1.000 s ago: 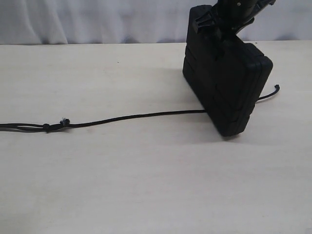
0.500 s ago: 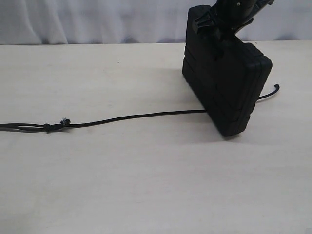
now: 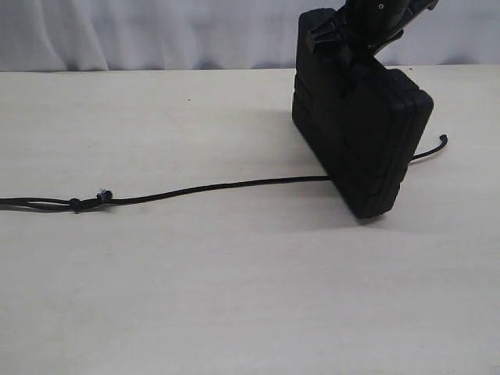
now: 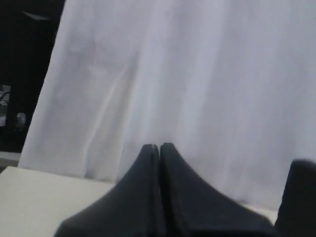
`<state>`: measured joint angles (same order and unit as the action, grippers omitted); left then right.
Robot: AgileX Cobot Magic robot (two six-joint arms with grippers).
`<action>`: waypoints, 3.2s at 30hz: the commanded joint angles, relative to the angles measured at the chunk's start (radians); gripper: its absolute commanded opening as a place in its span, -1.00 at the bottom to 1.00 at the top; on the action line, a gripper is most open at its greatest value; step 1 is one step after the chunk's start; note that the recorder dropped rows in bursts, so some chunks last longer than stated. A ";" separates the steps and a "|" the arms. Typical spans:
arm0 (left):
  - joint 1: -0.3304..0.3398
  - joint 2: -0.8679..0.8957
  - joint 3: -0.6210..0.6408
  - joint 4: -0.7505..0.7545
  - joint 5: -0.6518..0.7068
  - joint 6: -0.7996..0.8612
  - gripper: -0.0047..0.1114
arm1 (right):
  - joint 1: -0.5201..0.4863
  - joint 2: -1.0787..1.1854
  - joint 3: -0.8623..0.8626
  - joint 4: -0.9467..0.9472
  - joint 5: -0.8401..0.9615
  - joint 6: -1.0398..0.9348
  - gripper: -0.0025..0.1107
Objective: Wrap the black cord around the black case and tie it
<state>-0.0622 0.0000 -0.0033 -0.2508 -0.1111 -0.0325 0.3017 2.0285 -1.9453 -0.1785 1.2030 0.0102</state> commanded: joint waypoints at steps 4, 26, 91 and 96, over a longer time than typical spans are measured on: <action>-0.008 0.000 -0.043 0.057 -0.125 -0.290 -0.92 | -0.010 0.037 0.015 0.022 0.018 -0.024 -0.88; -0.096 1.152 -0.804 0.100 0.667 0.297 -0.33 | -0.010 0.037 0.015 0.031 0.018 -0.030 -0.88; -0.519 2.042 -1.116 1.378 0.456 0.763 0.25 | -0.010 0.037 0.015 0.041 0.018 -0.032 -0.88; -0.512 1.978 -1.116 1.383 0.499 0.432 0.24 | -0.010 0.037 0.015 0.041 0.018 -0.032 -0.88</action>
<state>-0.5806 2.0230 -1.1225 1.1228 0.3750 0.5778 0.3001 2.0285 -1.9453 -0.1501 1.1992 0.0000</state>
